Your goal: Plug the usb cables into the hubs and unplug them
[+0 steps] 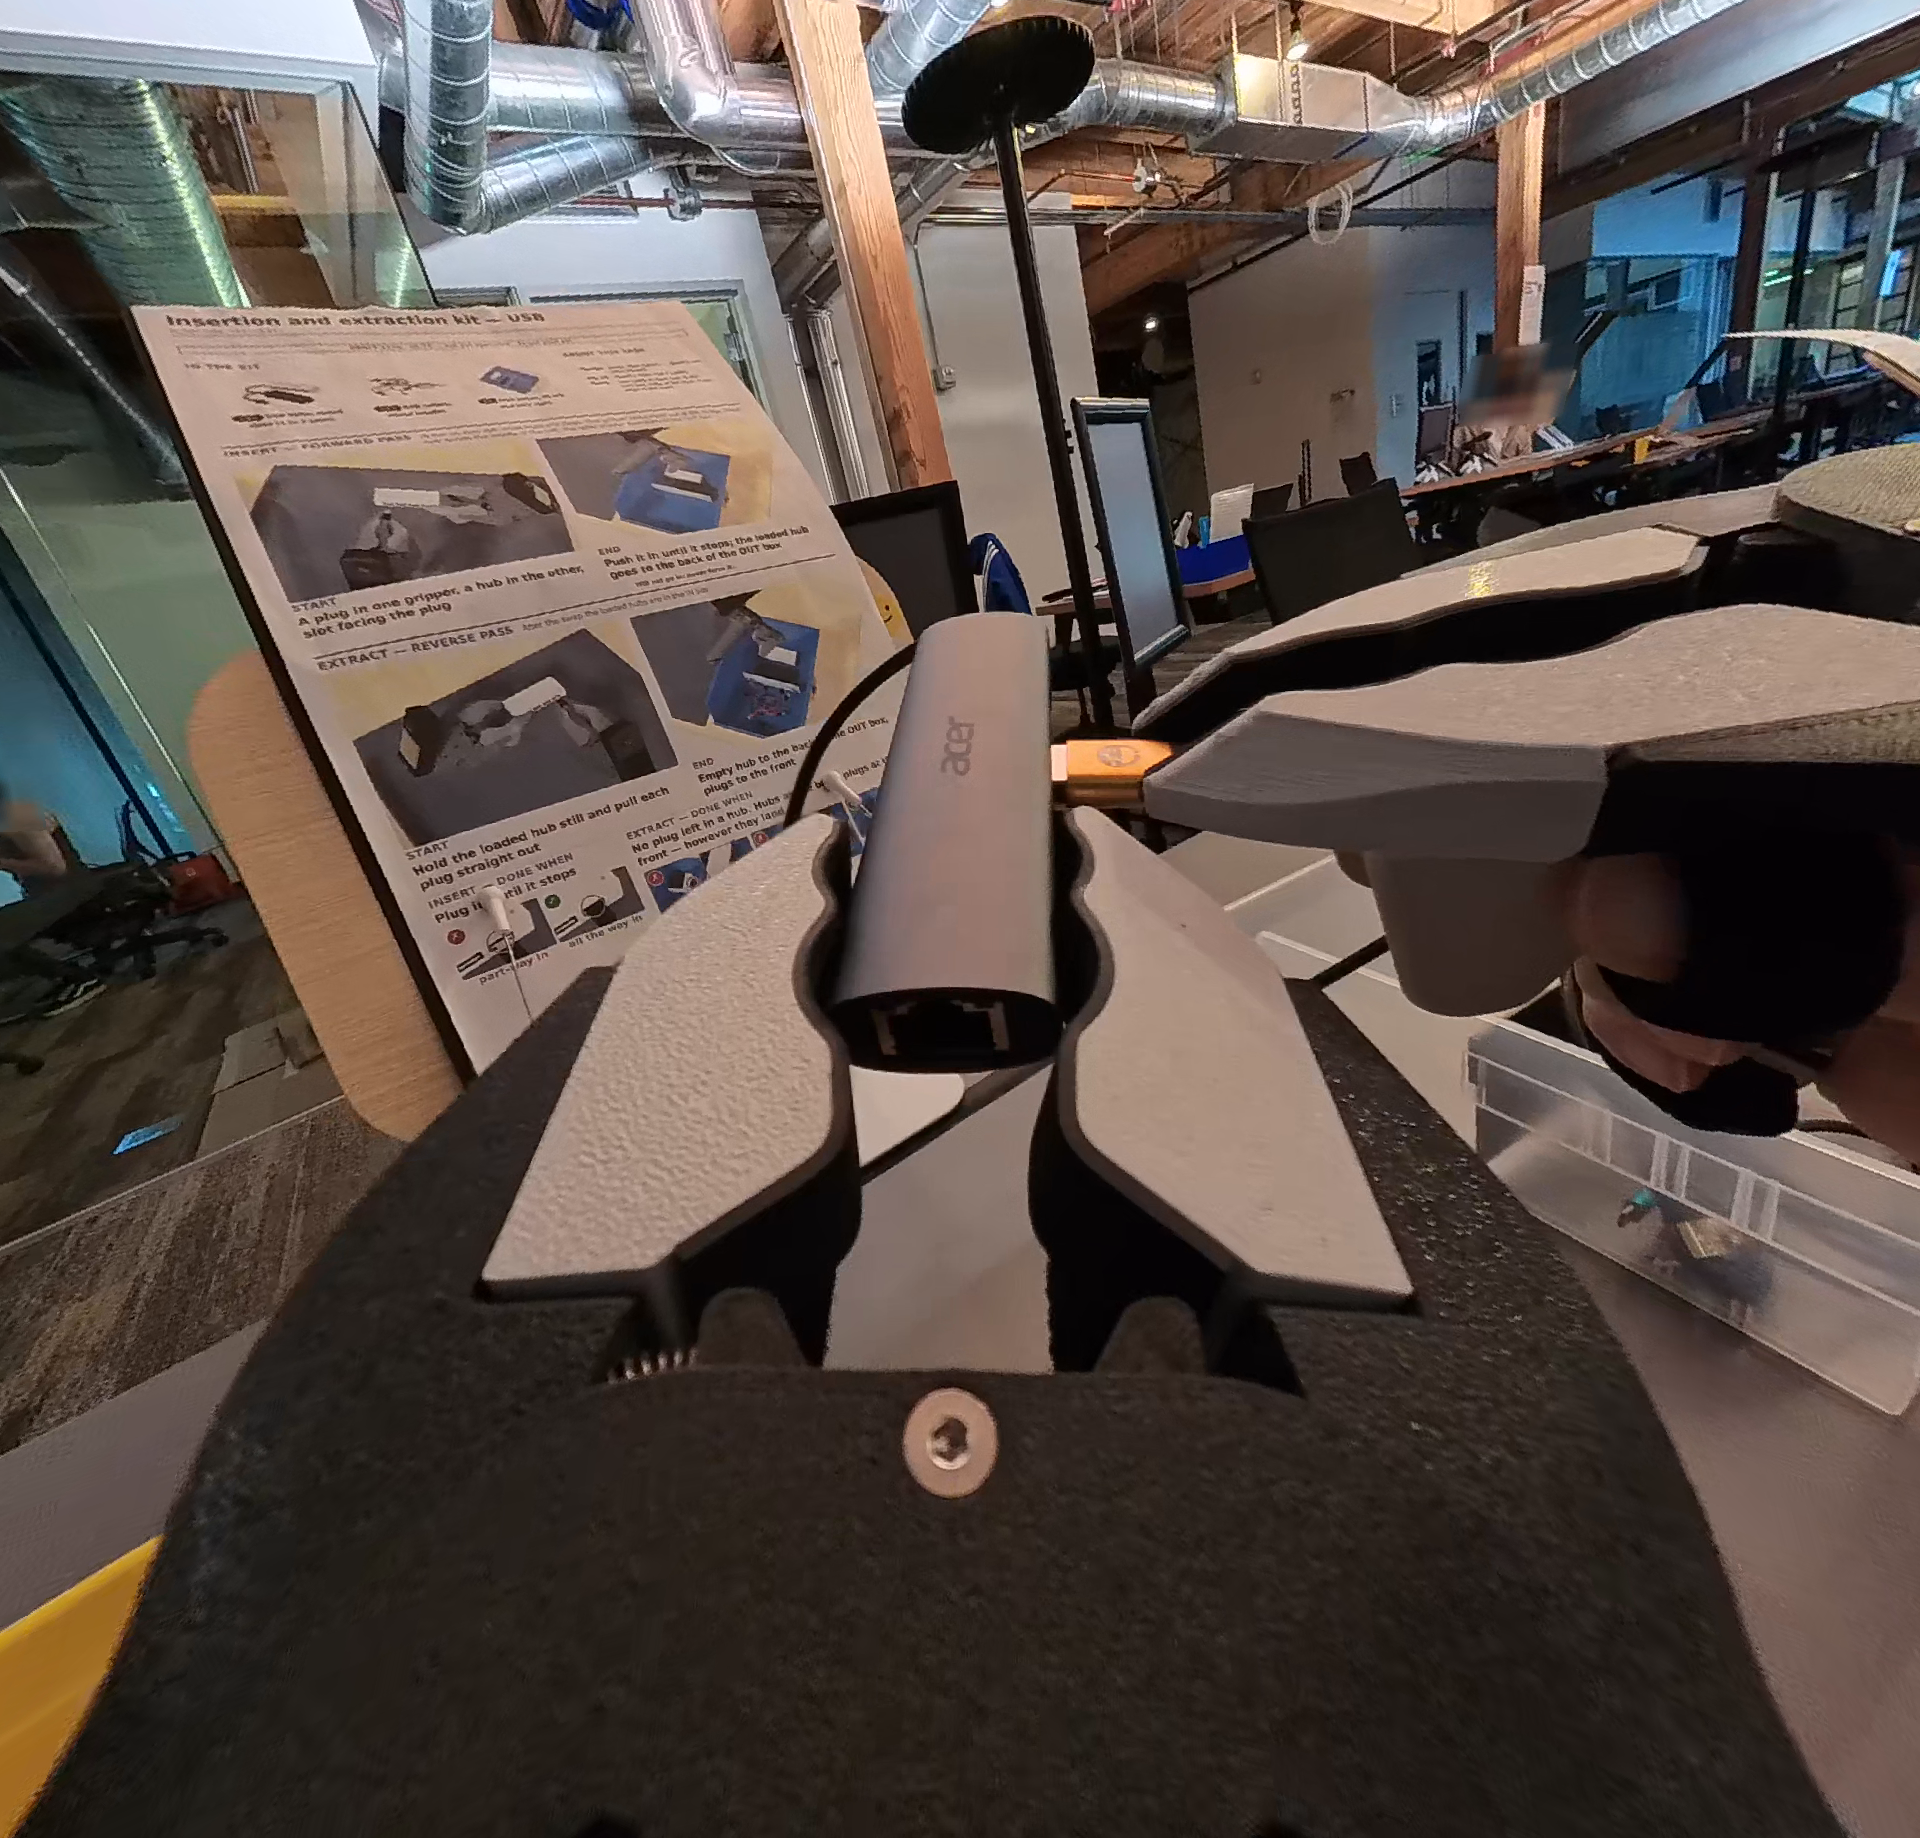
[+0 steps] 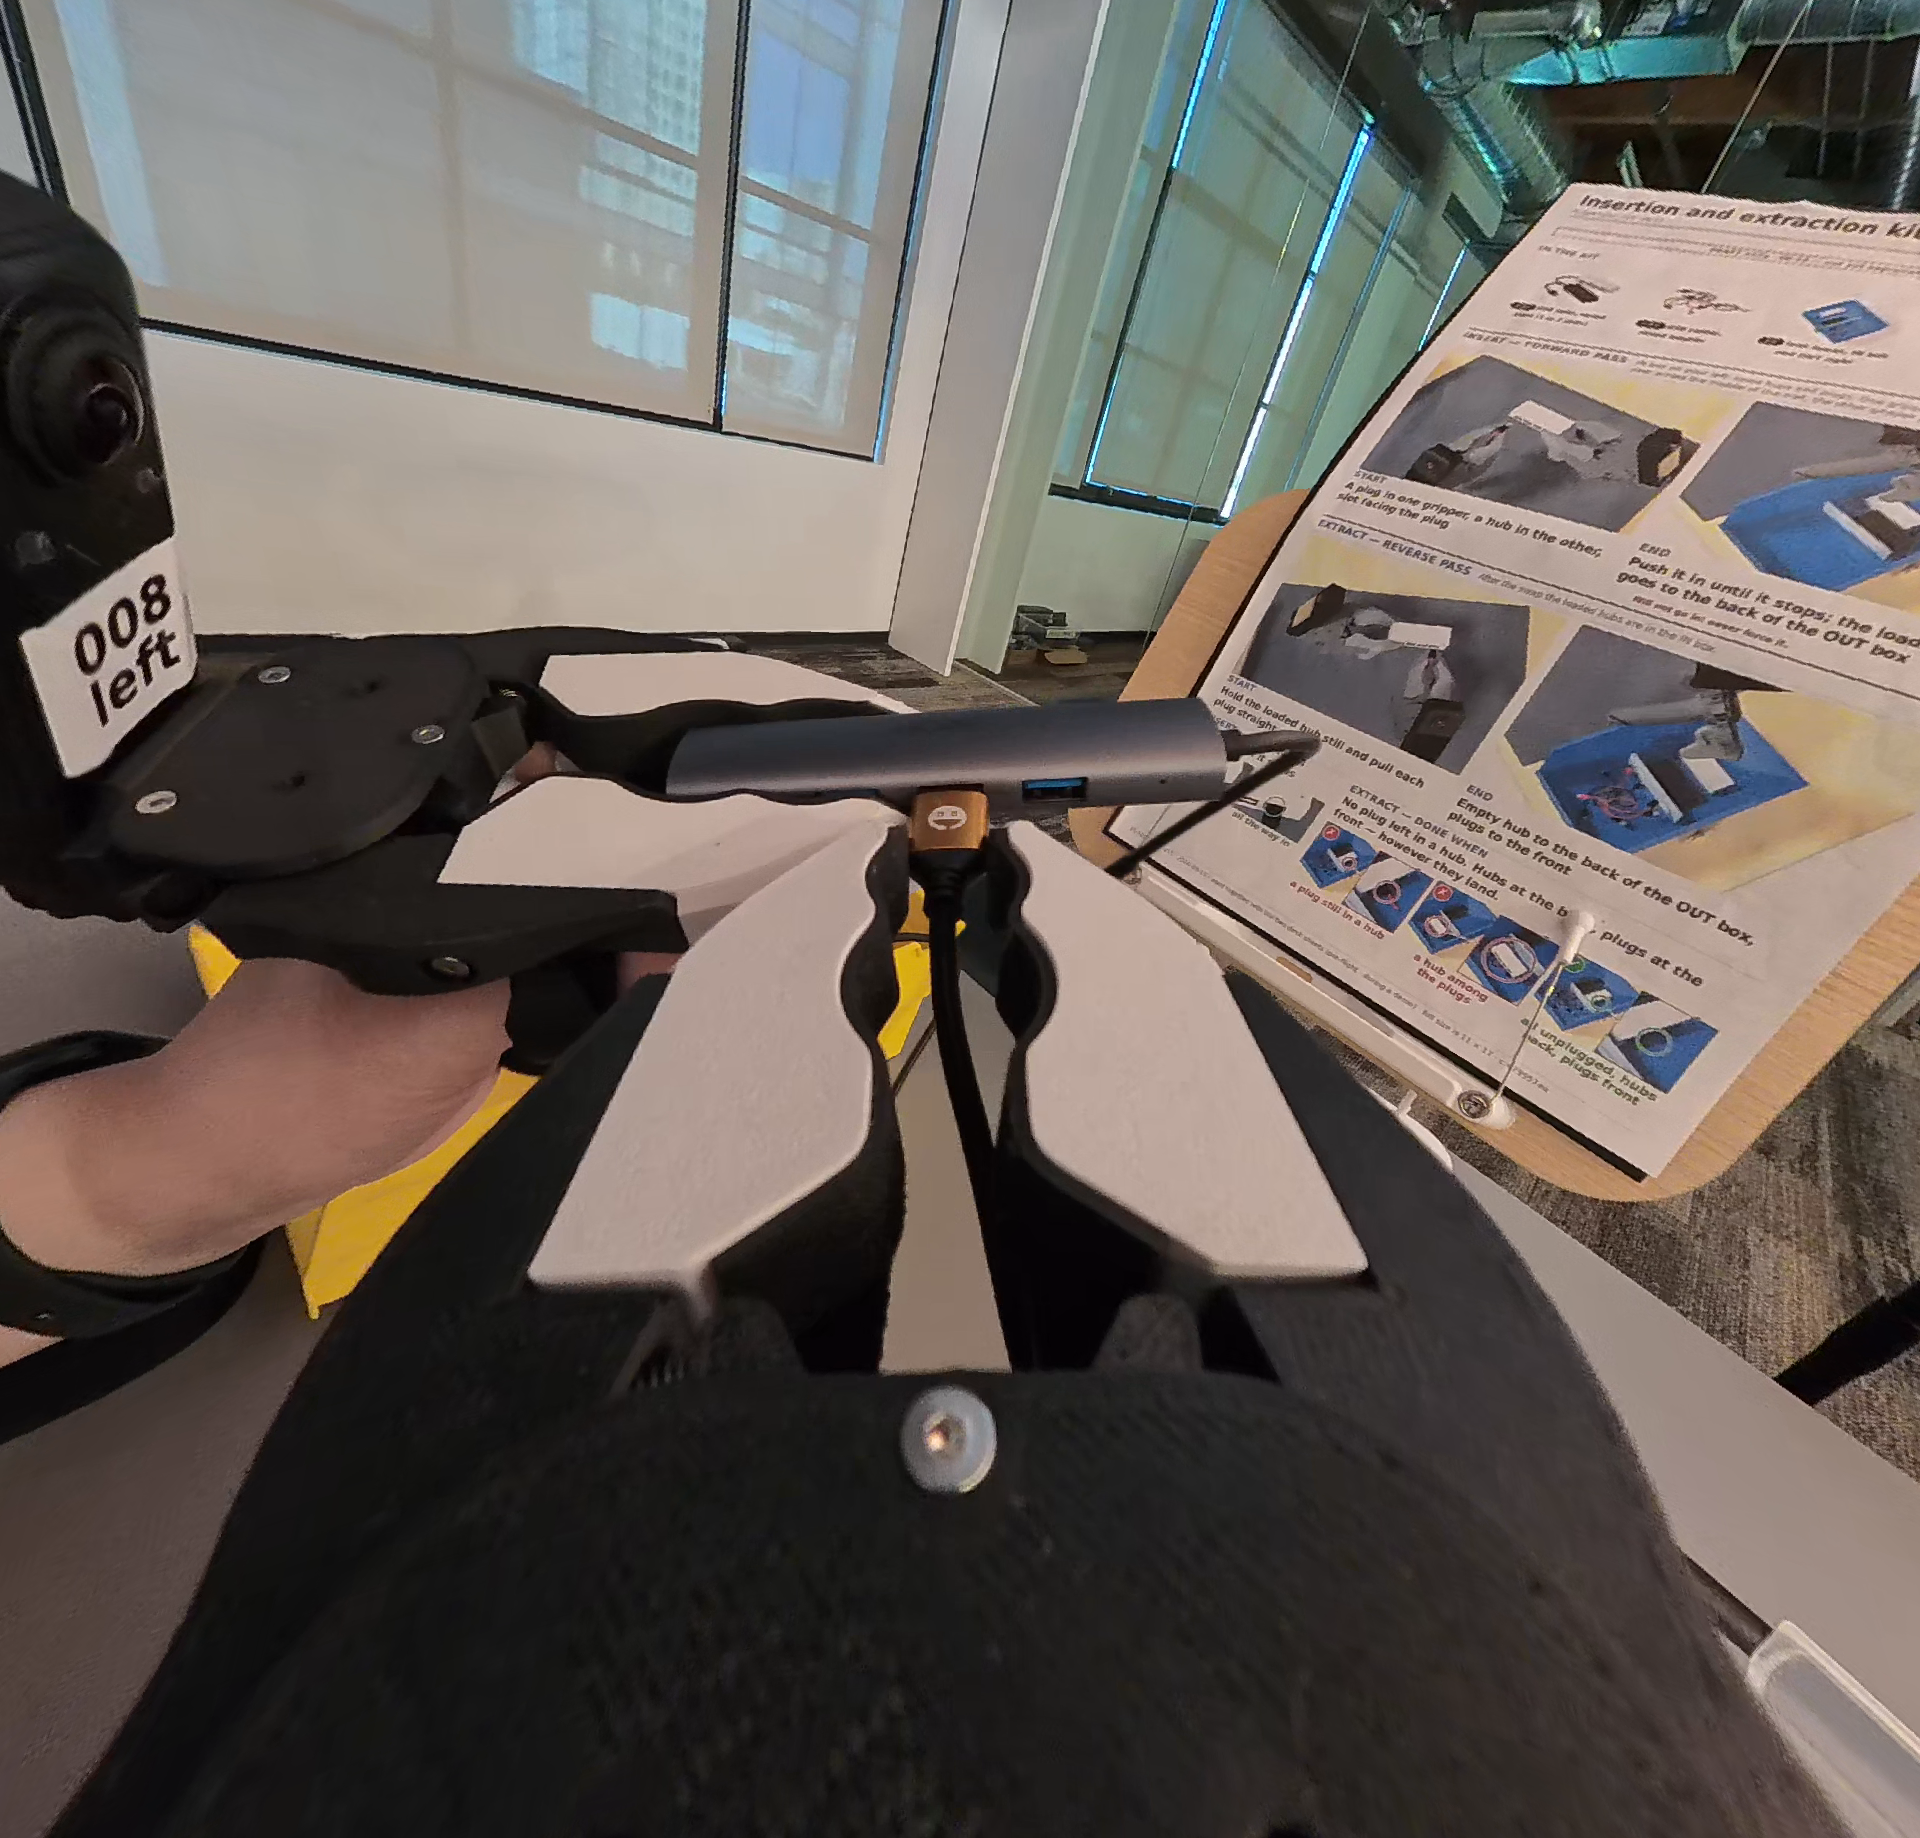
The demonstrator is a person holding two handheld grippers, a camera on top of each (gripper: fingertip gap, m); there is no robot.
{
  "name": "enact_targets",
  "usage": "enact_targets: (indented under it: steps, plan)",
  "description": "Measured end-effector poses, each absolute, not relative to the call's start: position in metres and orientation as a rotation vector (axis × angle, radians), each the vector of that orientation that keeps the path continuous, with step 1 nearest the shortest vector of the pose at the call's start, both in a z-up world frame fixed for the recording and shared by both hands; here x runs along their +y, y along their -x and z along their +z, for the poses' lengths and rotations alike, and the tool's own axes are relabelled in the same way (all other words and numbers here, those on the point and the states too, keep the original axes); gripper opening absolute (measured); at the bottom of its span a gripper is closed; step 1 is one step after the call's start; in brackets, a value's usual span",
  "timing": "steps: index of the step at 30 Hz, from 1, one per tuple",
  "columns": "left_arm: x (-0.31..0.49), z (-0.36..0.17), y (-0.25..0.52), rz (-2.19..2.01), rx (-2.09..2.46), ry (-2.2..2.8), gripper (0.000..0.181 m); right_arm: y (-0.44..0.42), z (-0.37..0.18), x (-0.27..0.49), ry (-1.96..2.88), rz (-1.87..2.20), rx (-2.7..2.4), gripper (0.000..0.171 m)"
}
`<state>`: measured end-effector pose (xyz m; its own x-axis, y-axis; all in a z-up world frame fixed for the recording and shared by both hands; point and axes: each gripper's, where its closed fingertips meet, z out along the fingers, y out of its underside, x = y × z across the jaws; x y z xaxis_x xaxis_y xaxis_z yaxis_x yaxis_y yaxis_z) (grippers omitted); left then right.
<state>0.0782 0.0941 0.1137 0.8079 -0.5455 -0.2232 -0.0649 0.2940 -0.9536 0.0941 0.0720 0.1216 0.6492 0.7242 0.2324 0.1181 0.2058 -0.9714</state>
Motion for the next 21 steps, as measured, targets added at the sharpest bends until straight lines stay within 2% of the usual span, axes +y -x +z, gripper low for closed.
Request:
enact_targets:
  steps: [21]
  plan:
    - [0.0857,0.1207,-0.0832,-0.297,0.642,1.204,0.036,-0.0993,0.1280,0.0664,1.287,0.539,-0.785,0.015]
